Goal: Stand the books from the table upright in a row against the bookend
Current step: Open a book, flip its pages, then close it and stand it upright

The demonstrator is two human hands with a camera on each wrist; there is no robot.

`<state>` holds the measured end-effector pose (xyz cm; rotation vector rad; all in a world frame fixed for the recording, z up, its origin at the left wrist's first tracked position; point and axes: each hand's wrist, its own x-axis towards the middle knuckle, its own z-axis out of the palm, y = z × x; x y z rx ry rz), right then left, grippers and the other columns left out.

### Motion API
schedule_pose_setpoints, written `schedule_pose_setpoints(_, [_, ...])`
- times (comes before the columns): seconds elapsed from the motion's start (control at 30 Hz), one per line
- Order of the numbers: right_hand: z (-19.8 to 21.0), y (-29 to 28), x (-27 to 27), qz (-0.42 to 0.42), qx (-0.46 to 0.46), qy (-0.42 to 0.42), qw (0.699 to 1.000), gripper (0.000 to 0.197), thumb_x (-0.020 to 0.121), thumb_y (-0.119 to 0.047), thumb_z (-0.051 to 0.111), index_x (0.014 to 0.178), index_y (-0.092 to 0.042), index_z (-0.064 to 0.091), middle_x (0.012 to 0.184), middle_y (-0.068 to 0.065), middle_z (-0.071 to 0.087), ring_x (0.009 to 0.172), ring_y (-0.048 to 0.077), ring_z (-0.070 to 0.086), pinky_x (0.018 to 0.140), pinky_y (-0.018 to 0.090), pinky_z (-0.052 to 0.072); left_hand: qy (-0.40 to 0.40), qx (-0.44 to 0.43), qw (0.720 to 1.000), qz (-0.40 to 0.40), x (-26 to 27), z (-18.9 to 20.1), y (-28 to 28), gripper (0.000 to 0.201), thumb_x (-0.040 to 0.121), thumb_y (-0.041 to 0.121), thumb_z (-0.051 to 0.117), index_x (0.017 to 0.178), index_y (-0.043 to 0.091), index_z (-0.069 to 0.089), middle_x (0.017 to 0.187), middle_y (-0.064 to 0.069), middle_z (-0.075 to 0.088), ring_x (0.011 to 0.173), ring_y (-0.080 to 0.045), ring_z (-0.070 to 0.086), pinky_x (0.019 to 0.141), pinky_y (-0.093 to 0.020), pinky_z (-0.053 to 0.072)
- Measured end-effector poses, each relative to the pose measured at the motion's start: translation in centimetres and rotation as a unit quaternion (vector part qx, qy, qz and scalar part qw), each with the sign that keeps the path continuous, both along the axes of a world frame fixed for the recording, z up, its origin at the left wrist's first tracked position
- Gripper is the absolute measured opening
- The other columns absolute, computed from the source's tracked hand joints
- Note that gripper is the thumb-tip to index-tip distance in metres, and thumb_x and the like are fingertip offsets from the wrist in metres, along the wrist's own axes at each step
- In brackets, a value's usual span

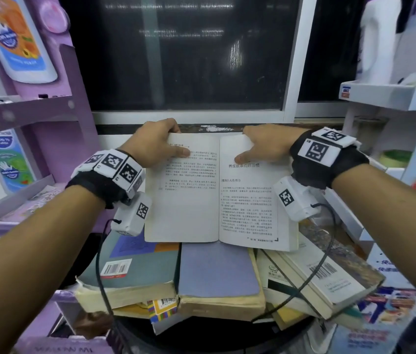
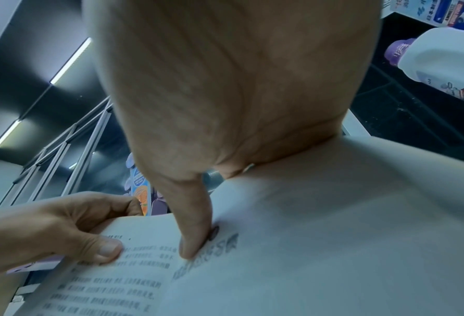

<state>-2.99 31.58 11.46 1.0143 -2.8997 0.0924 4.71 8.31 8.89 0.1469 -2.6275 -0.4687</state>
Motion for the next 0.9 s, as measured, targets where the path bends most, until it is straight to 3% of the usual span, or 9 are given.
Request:
schedule_pose_setpoints(0.13, [-0.2, -0.4, 0.0, 0.003, 0.017, 0.049, 0.999, 0.05, 0.083, -0.057, 0.059, 0.113, -0.019, 0.049, 0.112, 0.002, 0.057, 0.1, 0.024, 0.054, 0.089, 0.042, 0.047, 0.033, 0.013, 0.999, 0.003, 0.4, -0.8, -0.7, 0.037, 0.072, 0.042, 0.08, 0.093, 0.022, 0.057, 0.091, 0.006, 0.062, 0.084, -0.016, 0.056, 0.064, -0.026, 0.039])
schedule_pose_setpoints(0.27, [0.0, -0.7, 0.1, 0.004, 0.019, 0.071, 0.997, 0.053, 0.078, -0.061, 0.061, 0.114, -0.024, 0.052, 0.112, 0.0, 0.058, 0.102, 0.025, 0.055, 0.086, 0.041, 0.047, 0.067, 0.036, 0.997, 0.014, 1.1, -0.9, -1.3, 0.041, 0.062, 0.046, 0.085, 0.088, 0.024, 0.063, 0.086, 0.007, 0.061, 0.079, -0.013, 0.054, 0.058, -0.019, 0.036])
schedule_pose_setpoints(0.43, [0.4, -0.8, 0.6, -0.008, 0.035, 0.085, 0.996, 0.052, 0.079, -0.063, 0.058, 0.117, -0.029, 0.05, 0.108, -0.001, 0.054, 0.102, 0.027, 0.054, 0.075, 0.035, 0.039, 0.082, 0.075, 0.993, 0.045, 1.3, -1.4, -1.8, 0.043, 0.055, 0.046, 0.089, 0.079, 0.021, 0.064, 0.077, 0.003, 0.06, 0.074, -0.016, 0.055, 0.057, -0.026, 0.039])
schedule_pose_setpoints(0.6, [0.7, -0.3, 0.9, -0.019, 0.014, 0.093, 0.995, 0.04, 0.082, -0.053, 0.055, 0.113, -0.029, 0.052, 0.106, 0.0, 0.055, 0.097, 0.027, 0.051, 0.074, 0.033, 0.036, 0.078, 0.093, 0.99, 0.074, 0.8, -1.9, -2.0, 0.042, 0.054, 0.049, 0.088, 0.074, 0.022, 0.062, 0.087, 0.002, 0.065, 0.083, -0.018, 0.06, 0.064, -0.027, 0.041])
schedule_pose_setpoints(0.8, [1.0, 0.4, 0.0, -0.038, -0.041, 0.107, 0.993, 0.048, 0.067, -0.064, 0.069, 0.103, -0.033, 0.062, 0.106, 0.001, 0.061, 0.099, 0.028, 0.056, 0.073, 0.032, 0.041, 0.074, 0.139, 0.985, 0.066, 0.8, -2.1, -2.2, 0.042, 0.054, 0.048, 0.089, 0.075, 0.022, 0.064, 0.089, 0.003, 0.068, 0.086, -0.016, 0.061, 0.062, -0.025, 0.043])
schedule_pose_setpoints(0.9, [1.1, 0.3, 0.2, -0.035, -0.075, 0.112, 0.99, 0.047, 0.063, -0.059, 0.076, 0.098, -0.029, 0.066, 0.102, 0.0, 0.064, 0.093, 0.026, 0.058, 0.068, 0.031, 0.042, 0.093, 0.167, 0.98, 0.048, 0.9, -1.8, -1.6, 0.038, 0.055, 0.041, 0.09, 0.076, 0.022, 0.066, 0.086, 0.006, 0.067, 0.083, -0.011, 0.061, 0.061, -0.021, 0.044])
